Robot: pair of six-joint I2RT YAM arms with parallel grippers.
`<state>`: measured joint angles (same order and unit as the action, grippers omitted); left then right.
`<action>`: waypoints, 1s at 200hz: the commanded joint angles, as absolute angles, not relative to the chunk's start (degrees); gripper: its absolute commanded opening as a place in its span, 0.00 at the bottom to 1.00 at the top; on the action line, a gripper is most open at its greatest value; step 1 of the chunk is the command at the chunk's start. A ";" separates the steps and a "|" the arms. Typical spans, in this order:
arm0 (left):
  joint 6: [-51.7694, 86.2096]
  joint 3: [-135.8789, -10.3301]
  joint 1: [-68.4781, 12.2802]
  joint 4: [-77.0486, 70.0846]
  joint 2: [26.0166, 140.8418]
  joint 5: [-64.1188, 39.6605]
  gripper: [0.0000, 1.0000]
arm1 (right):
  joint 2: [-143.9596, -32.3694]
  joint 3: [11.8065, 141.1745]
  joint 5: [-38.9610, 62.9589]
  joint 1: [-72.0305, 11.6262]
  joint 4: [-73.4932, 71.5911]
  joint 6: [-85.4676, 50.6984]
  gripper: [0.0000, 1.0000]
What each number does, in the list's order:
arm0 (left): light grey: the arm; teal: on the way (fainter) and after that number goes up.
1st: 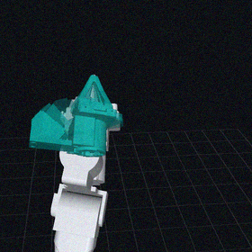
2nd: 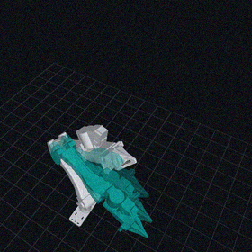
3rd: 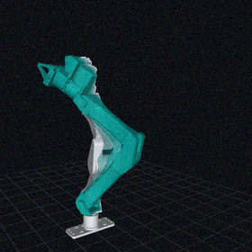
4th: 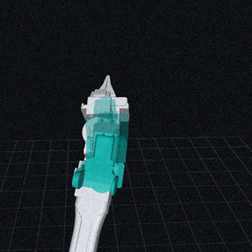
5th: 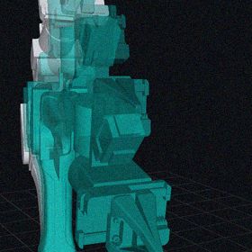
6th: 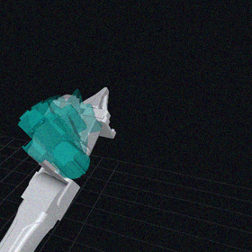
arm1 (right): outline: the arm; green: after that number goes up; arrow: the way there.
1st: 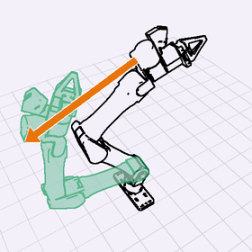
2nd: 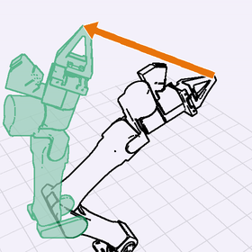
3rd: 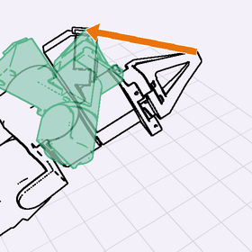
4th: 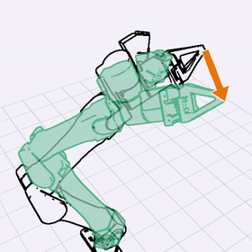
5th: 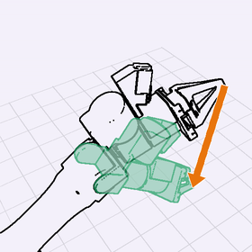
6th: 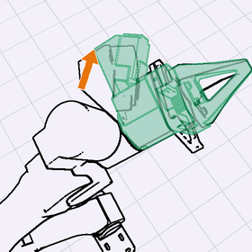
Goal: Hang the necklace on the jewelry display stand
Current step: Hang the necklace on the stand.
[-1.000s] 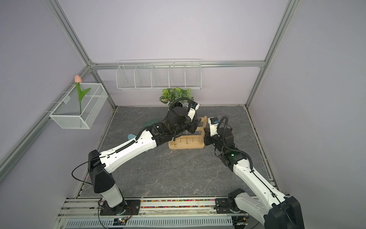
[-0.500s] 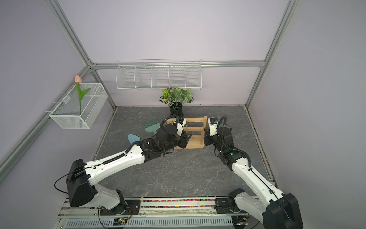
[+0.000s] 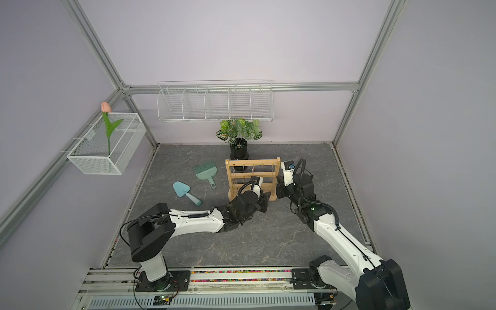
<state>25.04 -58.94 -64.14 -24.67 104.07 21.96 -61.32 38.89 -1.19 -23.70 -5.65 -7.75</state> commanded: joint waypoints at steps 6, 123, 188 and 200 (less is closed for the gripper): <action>25.40 -59.28 -64.16 -35.58 107.27 25.89 0.41 | -60.91 37.33 -0.58 -23.26 -7.50 -8.63 0.07; 24.17 -66.19 -64.07 -36.37 114.05 26.45 0.31 | -58.66 36.82 0.26 -22.94 -6.37 -9.05 0.07; 23.76 -66.93 -63.98 -35.92 114.18 25.11 0.11 | -58.84 36.83 0.53 -22.76 -6.38 -9.14 0.07; 23.66 -66.64 -63.98 -36.28 113.66 24.31 0.07 | -59.14 36.76 0.52 -22.68 -6.45 -9.19 0.07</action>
<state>23.57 -65.69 -64.14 -35.70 114.02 25.23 -59.57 37.80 -0.12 -23.16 -5.82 -8.99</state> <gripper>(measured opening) 0.100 0.067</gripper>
